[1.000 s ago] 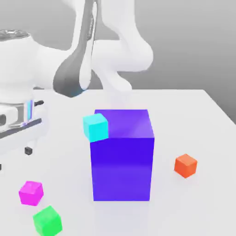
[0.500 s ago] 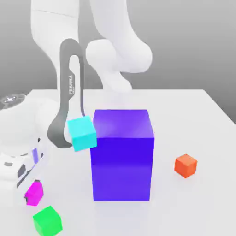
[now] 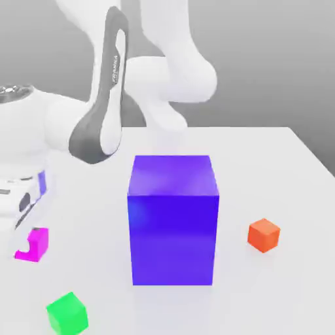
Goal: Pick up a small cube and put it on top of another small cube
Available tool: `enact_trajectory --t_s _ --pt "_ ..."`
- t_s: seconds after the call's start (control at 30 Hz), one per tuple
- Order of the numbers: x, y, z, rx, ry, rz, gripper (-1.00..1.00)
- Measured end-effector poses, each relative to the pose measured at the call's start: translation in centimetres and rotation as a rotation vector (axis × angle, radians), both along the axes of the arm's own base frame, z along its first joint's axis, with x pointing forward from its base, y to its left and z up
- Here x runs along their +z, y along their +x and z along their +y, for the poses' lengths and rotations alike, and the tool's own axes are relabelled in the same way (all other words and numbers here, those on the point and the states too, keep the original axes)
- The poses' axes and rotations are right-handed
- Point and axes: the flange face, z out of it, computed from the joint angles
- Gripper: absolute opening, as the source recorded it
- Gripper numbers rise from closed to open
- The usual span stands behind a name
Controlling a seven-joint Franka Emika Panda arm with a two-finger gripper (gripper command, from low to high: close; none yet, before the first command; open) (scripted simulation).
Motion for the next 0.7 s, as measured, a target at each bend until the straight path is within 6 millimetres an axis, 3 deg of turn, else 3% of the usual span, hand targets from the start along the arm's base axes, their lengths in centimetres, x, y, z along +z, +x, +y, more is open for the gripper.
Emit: enact_trajectory --t_s 0.37,0.7 --pt "14.3 1.3 2.2 0.283 -0.291 0.02 -1.0" --pt "26.3 -1.6 4.1 0.453 -0.462 -0.03 -1.0"
